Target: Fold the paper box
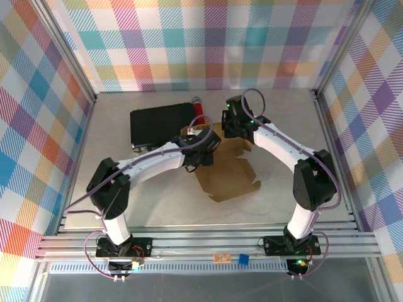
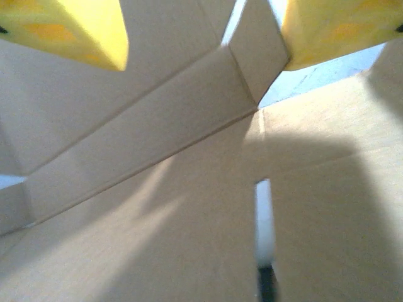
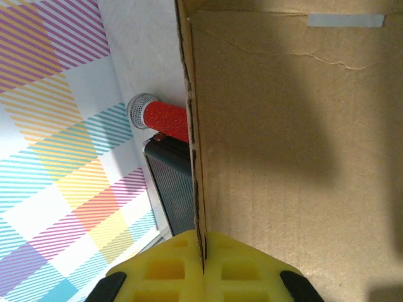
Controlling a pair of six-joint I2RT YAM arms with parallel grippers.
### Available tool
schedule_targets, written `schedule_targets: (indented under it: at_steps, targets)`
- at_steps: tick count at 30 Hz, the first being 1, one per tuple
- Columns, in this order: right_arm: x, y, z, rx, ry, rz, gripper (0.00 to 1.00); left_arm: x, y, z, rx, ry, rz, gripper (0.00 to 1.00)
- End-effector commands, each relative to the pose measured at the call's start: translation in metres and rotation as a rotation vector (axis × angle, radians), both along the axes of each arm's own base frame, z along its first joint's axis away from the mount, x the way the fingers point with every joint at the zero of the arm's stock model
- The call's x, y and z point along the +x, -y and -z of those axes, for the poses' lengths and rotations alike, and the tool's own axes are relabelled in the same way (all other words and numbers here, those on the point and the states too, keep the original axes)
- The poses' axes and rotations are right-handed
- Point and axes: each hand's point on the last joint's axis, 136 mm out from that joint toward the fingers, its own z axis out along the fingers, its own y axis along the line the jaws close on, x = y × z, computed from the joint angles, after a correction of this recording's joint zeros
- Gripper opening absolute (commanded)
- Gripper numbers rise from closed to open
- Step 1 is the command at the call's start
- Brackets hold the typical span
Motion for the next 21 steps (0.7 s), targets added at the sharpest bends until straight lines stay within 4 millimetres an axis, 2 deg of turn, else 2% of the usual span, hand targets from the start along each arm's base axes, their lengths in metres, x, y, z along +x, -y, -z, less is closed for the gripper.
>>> schedule_targets:
  at_steps: [1,3,5,8,11,13,15,17,21]
  targets:
    - [0.001,0.013,-0.008,-0.062,0.038,-0.034,0.0,0.0,-0.01,-0.092,-0.151,0.193,0.065,0.66]
    - [0.005,0.015,-0.012,-0.077,0.059,-0.079,0.0,-0.004,-0.019,-0.115,-0.22,0.226,0.13,0.66]
    - [0.009,0.014,-0.018,-0.088,0.076,-0.151,0.0,-0.005,-0.03,-0.126,-0.307,0.235,0.212,0.65]
    - [0.011,0.011,-0.027,-0.132,0.095,-0.267,0.0,0.006,-0.071,-0.118,-0.388,0.211,0.212,0.61]
    - [0.007,0.009,-0.028,-0.161,0.084,-0.333,0.0,0.018,-0.094,-0.104,-0.403,0.231,0.248,0.48]
    - [0.005,0.01,-0.026,-0.164,0.084,-0.337,0.0,0.021,-0.095,-0.086,-0.377,0.21,0.296,0.38]
    - [0.005,0.01,-0.023,-0.148,0.081,-0.337,0.0,0.02,-0.084,-0.072,-0.395,0.182,0.377,0.34]
    - [0.006,0.01,-0.022,-0.143,0.073,-0.344,0.0,0.017,-0.07,-0.063,-0.449,0.177,0.434,0.33]
    - [0.007,0.007,-0.02,-0.125,0.065,-0.364,0.0,0.019,-0.052,-0.063,-0.468,0.25,0.518,0.37]
